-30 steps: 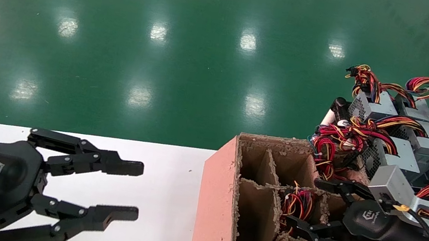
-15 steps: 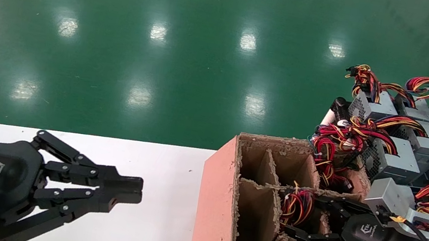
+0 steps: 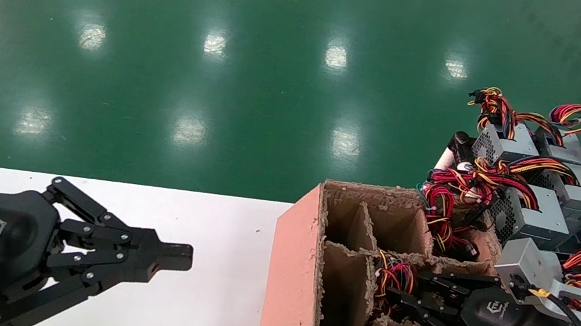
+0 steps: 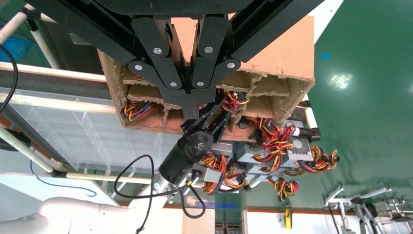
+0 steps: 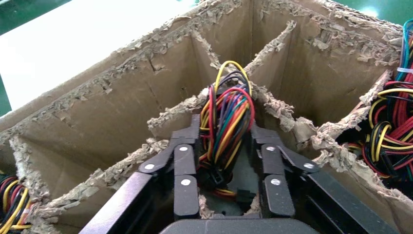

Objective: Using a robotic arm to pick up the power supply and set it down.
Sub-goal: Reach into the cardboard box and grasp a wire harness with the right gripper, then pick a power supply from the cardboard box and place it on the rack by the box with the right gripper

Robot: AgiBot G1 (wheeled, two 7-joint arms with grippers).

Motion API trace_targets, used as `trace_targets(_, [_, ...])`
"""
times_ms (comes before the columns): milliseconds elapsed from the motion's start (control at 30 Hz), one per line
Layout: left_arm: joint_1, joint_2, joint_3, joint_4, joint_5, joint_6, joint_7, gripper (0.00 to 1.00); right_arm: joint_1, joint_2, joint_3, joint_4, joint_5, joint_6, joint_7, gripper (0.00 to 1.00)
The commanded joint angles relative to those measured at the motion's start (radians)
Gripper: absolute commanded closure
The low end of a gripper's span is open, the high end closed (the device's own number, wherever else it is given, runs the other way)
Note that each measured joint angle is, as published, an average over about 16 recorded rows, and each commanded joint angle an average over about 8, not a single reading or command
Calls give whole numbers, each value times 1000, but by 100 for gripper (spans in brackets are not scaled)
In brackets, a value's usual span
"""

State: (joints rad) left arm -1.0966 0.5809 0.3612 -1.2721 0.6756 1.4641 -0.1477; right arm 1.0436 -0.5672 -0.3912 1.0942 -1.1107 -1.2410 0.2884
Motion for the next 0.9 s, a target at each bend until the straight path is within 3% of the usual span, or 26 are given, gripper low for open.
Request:
trace_targets(33, [0, 0, 0, 0, 0, 0, 0, 100, 0, -3, 0, -6, 1, 1, -1, 100])
trace_targets(500, [0, 0, 0, 0, 0, 0, 0, 100, -9, 20, 17, 18, 44, -37, -11, 100])
trace_targets(900, [0, 0, 0, 0, 0, 0, 0, 100, 1, 110, 134, 91, 239, -88, -7, 100])
